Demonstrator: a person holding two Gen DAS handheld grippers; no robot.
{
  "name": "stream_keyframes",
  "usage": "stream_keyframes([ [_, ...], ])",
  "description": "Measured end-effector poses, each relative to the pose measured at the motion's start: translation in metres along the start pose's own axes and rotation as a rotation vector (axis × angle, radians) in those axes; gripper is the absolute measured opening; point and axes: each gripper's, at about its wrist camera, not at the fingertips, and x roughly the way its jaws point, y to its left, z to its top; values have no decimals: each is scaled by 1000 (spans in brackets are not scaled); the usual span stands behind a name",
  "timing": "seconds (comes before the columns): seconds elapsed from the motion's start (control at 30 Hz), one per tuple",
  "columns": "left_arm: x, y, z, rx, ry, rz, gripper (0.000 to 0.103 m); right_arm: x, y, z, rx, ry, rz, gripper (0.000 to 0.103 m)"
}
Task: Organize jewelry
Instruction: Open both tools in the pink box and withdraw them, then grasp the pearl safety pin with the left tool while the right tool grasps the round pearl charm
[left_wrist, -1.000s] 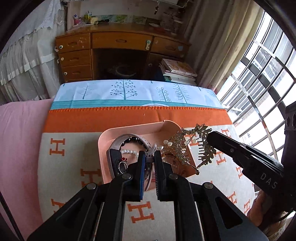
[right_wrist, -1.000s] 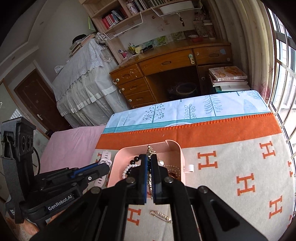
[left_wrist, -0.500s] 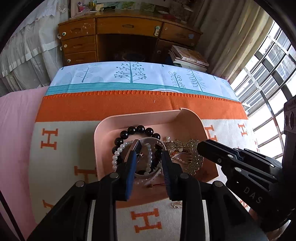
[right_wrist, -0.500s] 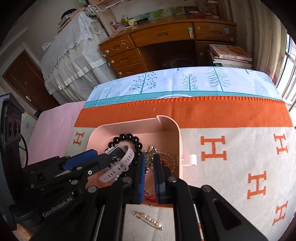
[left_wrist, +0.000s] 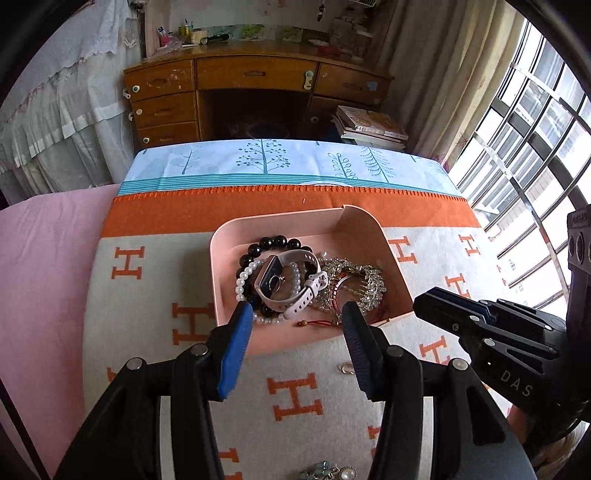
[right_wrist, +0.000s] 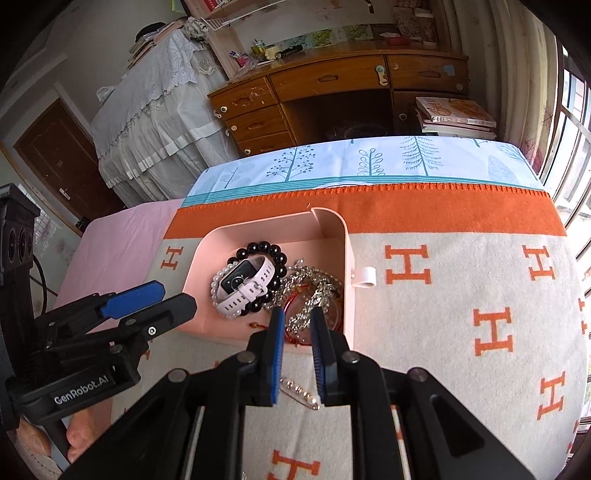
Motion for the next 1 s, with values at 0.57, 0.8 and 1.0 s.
stream_keyframes([
  [0.57,-72,1,-63,48,-85,24,60,-67,26,-65,-89,-34,50,14],
  [0.8,-79,0,-96,86,-85,26,60,-62,28,-89,-112,-11,42,14],
  [1.0,-74,8,-128,67,-73,22,60,-51,28,-107,-112,19,58,14],
])
